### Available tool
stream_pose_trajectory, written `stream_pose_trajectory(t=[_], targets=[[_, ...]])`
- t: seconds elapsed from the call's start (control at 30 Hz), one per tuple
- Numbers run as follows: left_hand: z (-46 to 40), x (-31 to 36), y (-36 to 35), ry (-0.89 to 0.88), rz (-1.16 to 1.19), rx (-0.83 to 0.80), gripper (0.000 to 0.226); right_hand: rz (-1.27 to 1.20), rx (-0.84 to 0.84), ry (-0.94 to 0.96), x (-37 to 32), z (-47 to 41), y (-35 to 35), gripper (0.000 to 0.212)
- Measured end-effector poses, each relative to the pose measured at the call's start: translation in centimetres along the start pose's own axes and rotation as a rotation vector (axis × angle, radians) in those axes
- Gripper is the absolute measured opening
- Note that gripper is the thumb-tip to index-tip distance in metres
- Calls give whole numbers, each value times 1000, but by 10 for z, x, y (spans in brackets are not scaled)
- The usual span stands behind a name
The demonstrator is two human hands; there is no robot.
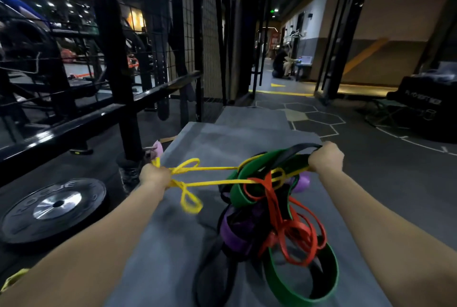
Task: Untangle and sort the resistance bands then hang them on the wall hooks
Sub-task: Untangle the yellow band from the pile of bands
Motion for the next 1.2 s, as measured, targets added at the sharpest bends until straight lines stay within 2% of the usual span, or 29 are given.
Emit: stream_pose_trajectory(t=[0.07,0.13,0.17,0.23,0.3,0.33,0.37,0.4,0.47,0.53,0.57,0.63,0.73,0.8,0.87,1.03,1.13,1.2], targets=[[6,-7,-14,36,6,-223,12,43,-19,47,6,5,-10,23],[14,-16,-26,105,-40,-436,21,85,-79,126,9,13,-24,24],[17,-19,-29,115,-88,-455,27,94,-117,159,8,16,-30,24],[18,-20,-30,67,-269,-334,45,96,-159,234,3,21,-39,26],[26,-12,-25,-32,-471,-87,56,94,-178,295,-6,23,-44,24],[39,-5,-22,-123,-442,-4,53,93,-184,313,-9,24,-46,22],[51,0,-22,-261,-334,9,48,95,-194,333,-13,26,-48,21],[66,5,-25,-414,-240,-54,40,101,-208,349,-16,29,-50,19],[99,6,-34,-601,-164,-339,28,121,-230,366,-19,34,-52,14],[128,-1,-42,-579,-198,-721,49,136,-252,378,-21,39,-51,18],[136,-7,-46,-558,-278,-814,63,151,-264,383,-21,41,-49,20],[141,-14,-54,-628,-397,-775,77,193,-286,400,-21,41,-44,19],[136,-5,-53,-656,-272,-556,63,178,-359,347,-18,40,-34,31],[125,2,-49,-600,-236,-482,61,24,-424,263,-16,40,-26,27],[117,5,-44,-586,-260,-454,66,-250,-459,157,-18,42,-17,18],[119,15,-34,-671,-183,-486,75,-891,-468,4,-50,51,6,16],[122,23,-35,-706,-245,-540,70,-1006,-520,70,-80,56,16,11],[129,30,-37,-710,-238,-626,50,-998,-540,125,-97,63,14,11]])
Point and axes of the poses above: each hand's wrist, its own z-axis away from the middle knuckle, its own y-axis out of the back of the hand, x = y × z, the point moved 2 cm from there along -z, towards the middle knuckle, and after that the axes turned 8 degrees about y, right-handed, at the moved point
